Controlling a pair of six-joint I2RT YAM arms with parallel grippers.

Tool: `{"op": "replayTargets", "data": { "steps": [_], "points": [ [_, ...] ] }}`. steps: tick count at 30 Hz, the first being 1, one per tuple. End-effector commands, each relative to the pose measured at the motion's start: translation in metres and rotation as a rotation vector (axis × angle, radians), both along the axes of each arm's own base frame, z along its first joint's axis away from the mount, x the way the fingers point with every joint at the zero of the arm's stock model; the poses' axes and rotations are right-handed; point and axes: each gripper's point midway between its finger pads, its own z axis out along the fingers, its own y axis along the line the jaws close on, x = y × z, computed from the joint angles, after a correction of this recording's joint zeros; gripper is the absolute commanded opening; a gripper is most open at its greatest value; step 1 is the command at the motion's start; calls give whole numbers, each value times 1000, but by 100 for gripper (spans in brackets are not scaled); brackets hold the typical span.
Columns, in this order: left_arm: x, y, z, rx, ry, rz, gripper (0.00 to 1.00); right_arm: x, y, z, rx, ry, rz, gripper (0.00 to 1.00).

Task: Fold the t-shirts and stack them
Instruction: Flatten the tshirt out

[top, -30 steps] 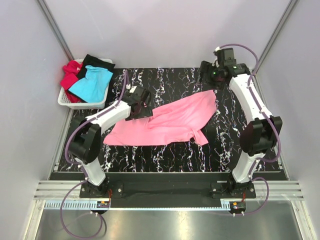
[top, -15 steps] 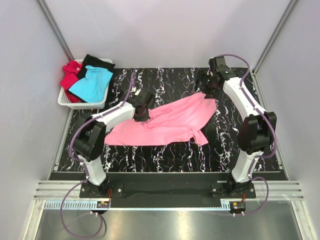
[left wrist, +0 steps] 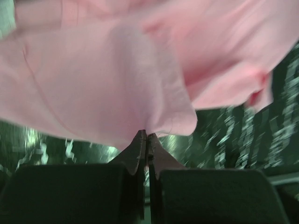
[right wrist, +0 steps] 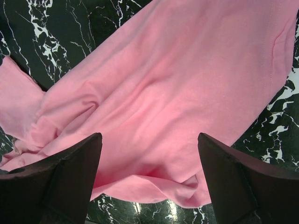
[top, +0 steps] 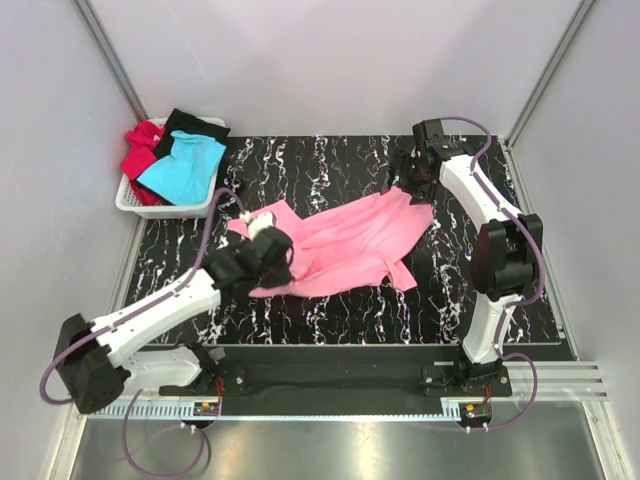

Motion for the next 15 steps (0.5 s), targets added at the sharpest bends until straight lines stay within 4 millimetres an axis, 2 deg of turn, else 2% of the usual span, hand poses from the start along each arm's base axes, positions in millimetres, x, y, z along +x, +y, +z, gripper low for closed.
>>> {"op": "replayTargets", "data": {
  "steps": [1,2,3,4,5,6,8,10,11,12,14,15],
  "points": [
    [-52,4,-50,82,206,-37,2,3,-2,-2,-3,3,-25,91],
    [-51,6,-43,112,187,-41,6,3,0,-3,6,7,-29,91],
    [-59,15,-42,177,205,-53,30,4,1,-5,12,14,-24,91],
    [-55,14,-29,188,181,-56,57,2,8,-4,41,22,-2,91],
    [-49,20,-21,217,155,-34,75,1,11,-4,56,23,16,90],
    [-48,27,-15,242,148,-19,98,-1,15,-3,65,24,35,90],
    [-30,25,12,227,70,1,99,-5,25,-5,44,19,78,90],
    [-1,39,25,218,58,65,99,-8,25,-12,22,29,82,90],
    [13,38,29,191,72,78,99,-9,24,-15,17,37,73,91],
    [41,52,31,160,56,151,99,-8,17,-22,-20,44,50,91],
    [67,58,32,137,44,168,98,-6,7,-29,-48,56,12,92],
    [90,68,23,142,43,217,98,-4,1,-32,-63,60,-12,92]
  ]
}}
